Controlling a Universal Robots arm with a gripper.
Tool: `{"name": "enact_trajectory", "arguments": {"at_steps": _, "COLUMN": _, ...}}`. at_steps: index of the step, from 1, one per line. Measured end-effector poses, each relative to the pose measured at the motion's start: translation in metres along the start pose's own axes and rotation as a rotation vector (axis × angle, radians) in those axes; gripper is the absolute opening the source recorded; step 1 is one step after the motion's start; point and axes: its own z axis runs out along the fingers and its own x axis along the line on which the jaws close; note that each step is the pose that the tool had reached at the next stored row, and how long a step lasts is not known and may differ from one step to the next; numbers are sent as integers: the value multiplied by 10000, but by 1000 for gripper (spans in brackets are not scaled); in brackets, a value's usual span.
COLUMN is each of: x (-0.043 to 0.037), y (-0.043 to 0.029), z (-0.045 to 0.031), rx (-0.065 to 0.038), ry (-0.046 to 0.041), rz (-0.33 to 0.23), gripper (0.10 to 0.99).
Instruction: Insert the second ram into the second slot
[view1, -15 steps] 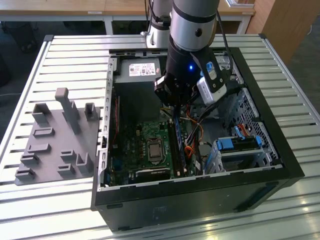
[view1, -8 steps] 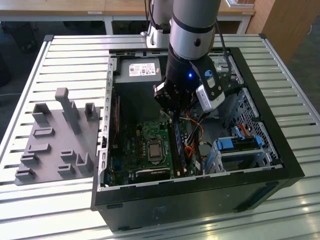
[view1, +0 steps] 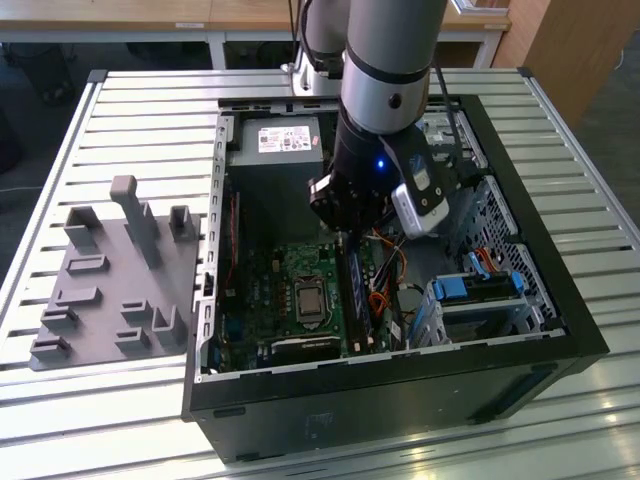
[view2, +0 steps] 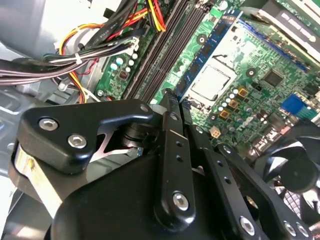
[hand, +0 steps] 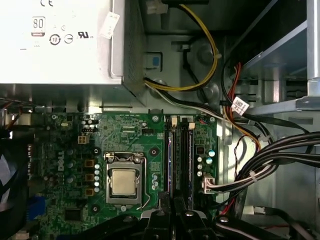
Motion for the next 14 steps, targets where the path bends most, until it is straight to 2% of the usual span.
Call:
{"name": "enact_trajectory", "arguments": {"at_steps": 8, "x": -7, "y": -4, "z": 143, "rx": -16, "ry": -5, "rz": 169, "gripper": 137}}
{"name": "enact_trajectory", "arguments": {"at_steps": 11, "x": -8, "y": -7, "z": 174, "rx": -20, "ry": -13, "rz": 441, "gripper": 137}}
{"name": "enact_trajectory", "arguments": {"at_steps": 14, "x": -8, "y": -8, "z": 191, "rx": -20, "ry": -14, "rz": 490, "gripper": 137}}
